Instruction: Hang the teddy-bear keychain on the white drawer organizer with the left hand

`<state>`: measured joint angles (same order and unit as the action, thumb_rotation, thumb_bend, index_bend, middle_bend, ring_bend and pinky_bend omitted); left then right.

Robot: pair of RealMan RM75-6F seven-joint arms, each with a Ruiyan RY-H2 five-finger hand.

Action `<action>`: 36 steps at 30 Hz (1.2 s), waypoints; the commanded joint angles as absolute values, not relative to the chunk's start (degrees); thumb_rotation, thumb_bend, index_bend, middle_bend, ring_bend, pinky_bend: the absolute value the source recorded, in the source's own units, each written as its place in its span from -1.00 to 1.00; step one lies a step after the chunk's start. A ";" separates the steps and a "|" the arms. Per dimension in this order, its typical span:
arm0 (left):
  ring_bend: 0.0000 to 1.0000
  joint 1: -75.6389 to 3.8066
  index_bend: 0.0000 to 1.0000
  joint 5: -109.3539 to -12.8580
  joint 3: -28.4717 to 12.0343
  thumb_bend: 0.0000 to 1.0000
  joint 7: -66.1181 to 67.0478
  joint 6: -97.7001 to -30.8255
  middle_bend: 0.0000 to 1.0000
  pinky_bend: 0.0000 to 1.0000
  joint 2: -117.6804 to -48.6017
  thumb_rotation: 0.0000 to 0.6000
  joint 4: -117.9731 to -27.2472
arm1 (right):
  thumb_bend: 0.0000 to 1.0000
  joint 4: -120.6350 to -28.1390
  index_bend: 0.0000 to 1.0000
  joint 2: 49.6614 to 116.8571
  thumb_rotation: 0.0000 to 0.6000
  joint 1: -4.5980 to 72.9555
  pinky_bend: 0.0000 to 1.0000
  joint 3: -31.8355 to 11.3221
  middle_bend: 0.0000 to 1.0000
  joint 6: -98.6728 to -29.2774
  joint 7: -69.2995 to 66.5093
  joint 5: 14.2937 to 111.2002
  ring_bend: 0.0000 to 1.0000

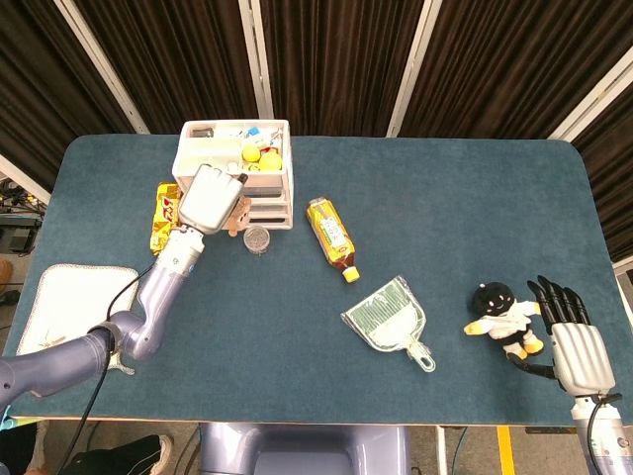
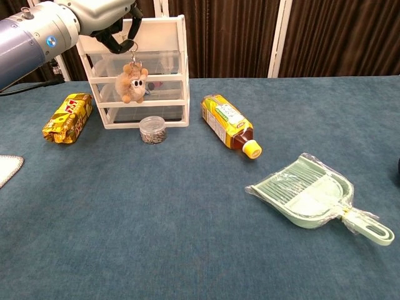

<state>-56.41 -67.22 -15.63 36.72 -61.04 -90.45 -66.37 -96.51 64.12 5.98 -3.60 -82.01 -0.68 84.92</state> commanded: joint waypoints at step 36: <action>0.84 -57.22 0.17 -70.81 -15.27 -0.14 30.85 -61.13 1.00 0.55 -90.39 1.00 -62.20 | -0.88 -96.70 -1.00 63.98 1.00 5.95 -1.00 -3.62 -1.00 -82.17 -0.82 85.06 -1.00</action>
<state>-57.23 -70.70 -15.36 30.96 -61.12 -90.42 -62.30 -96.70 63.98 5.95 -3.62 -82.17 -0.82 85.06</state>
